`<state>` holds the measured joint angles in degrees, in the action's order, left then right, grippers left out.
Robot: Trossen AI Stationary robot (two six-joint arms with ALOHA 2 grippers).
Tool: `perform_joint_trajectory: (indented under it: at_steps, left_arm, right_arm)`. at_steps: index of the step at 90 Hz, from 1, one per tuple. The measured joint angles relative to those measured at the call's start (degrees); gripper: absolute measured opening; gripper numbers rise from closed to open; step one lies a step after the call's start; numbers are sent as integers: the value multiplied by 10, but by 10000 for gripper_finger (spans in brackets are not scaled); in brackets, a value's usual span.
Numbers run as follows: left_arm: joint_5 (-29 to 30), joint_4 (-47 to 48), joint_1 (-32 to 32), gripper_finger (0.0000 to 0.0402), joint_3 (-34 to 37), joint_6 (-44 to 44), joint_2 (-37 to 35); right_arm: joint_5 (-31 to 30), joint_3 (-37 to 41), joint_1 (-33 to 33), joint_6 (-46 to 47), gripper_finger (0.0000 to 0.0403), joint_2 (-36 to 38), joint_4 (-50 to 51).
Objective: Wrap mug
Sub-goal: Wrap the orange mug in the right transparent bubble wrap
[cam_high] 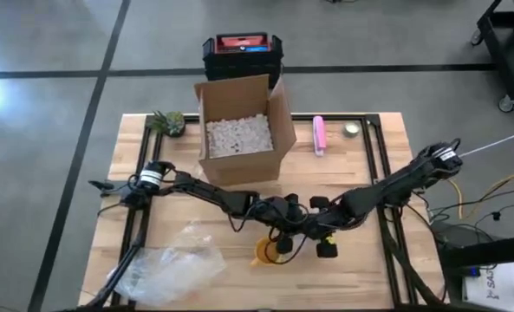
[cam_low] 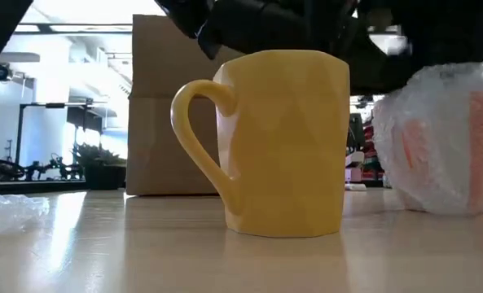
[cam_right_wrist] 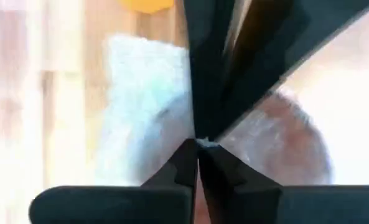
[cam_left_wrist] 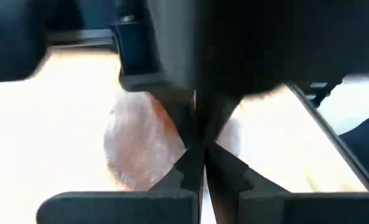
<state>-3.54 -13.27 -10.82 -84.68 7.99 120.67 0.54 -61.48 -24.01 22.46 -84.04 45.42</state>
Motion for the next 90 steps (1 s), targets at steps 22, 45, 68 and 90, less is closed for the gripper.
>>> perform_joint_trajectory:
  at_steps: [22, 45, 68, 90]
  left_arm:
    - [0, 5, 0, 0, 1, 0, 1]
    - [1, 4, 0, 0, 1, 0, 1]
    - [0, 4, 0, 0, 1, 0, 1]
    - [-1, 7, 0, 0, 1, 0, 1]
  right_arm:
    - [-28, -48, 0, 0, 0, 36, 93]
    - [-72, 13, 0, 4, 0, 2, 78]
    - [-52, 50, 0, -6, 0, -57, -29]
    - [-44, -5, 1, -29, 0, -54, 53]
